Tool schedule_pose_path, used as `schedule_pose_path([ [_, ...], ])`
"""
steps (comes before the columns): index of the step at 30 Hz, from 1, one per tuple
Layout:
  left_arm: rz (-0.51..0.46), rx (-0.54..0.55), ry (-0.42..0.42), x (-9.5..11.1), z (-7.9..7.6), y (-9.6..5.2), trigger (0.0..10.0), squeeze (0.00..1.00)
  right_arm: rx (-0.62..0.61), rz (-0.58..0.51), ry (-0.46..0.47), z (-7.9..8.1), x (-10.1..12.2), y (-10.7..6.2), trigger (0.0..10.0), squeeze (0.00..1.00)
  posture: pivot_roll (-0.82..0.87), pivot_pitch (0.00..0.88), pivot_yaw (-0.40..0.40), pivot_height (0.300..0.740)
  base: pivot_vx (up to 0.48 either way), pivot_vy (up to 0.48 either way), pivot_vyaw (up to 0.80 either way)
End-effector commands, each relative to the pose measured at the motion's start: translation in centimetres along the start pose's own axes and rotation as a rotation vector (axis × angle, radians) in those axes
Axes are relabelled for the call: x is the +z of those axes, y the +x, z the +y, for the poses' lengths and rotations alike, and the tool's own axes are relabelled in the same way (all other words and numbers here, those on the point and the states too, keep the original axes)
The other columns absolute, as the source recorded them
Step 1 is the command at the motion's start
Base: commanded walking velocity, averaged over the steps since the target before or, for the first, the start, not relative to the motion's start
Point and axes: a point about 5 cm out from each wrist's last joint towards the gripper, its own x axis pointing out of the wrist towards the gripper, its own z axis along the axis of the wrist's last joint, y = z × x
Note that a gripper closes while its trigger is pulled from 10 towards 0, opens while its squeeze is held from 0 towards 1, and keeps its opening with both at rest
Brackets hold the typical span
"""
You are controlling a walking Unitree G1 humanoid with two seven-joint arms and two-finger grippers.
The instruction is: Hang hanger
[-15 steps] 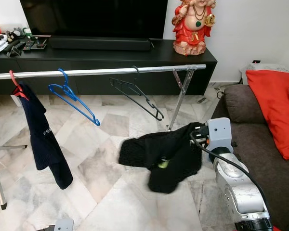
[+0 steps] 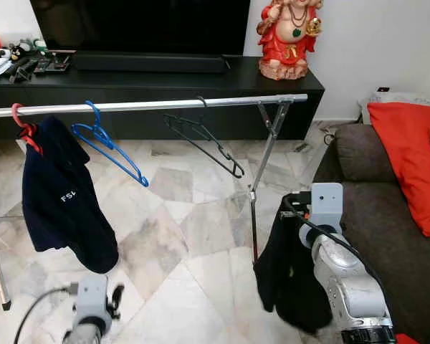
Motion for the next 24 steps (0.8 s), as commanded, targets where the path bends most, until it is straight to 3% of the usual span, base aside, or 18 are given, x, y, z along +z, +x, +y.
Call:
schedule_pose_path([
  [1,-0.041,-0.005,-0.012,0.7,0.2,0.1,10.0,0.00,-0.008,-0.017,0.017,-0.1,0.2,0.0,10.0,0.00,-0.02,0.150,-0.017,0.740,0.000,0.000,0.00],
  [3,-0.118,-0.021,-0.021,2.3,0.0,0.4,10.0,0.00,-0.016,-0.011,0.030,-0.2,0.1,0.0,10.0,0.00,-0.01,0.149,-0.011,0.740,0.000,0.000,0.00],
  [5,-0.244,-0.067,-0.025,5.3,-0.6,0.4,10.0,0.00,-0.021,-0.007,0.041,-0.3,-0.1,0.1,10.0,0.00,-0.01,0.150,-0.003,0.740,0.000,0.000,0.00],
  [7,-0.285,-0.080,-0.029,6.2,-0.9,0.1,10.0,0.00,-0.021,-0.010,0.040,-0.3,-0.2,0.2,10.0,0.00,0.01,0.151,0.001,0.740,0.000,0.000,0.00],
  [14,-0.351,-0.082,-0.057,7.7,-2.7,-1.4,10.0,0.00,0.019,-0.039,0.028,-0.4,-0.6,0.1,10.0,0.00,0.04,0.156,-0.017,0.740,0.000,0.000,0.00],
  [19,-0.374,-0.102,-0.080,8.6,-4.2,-1.6,10.0,0.00,0.058,-0.086,0.047,0.3,0.1,0.3,10.0,0.00,0.03,0.155,-0.021,0.740,0.000,0.000,0.00],
  [24,-0.387,-0.127,-0.073,9.9,-4.9,-2.0,10.0,0.00,0.129,-0.084,0.012,1.0,-0.3,0.2,10.0,0.00,0.03,0.148,-0.012,0.740,0.342,0.000,0.00],
])
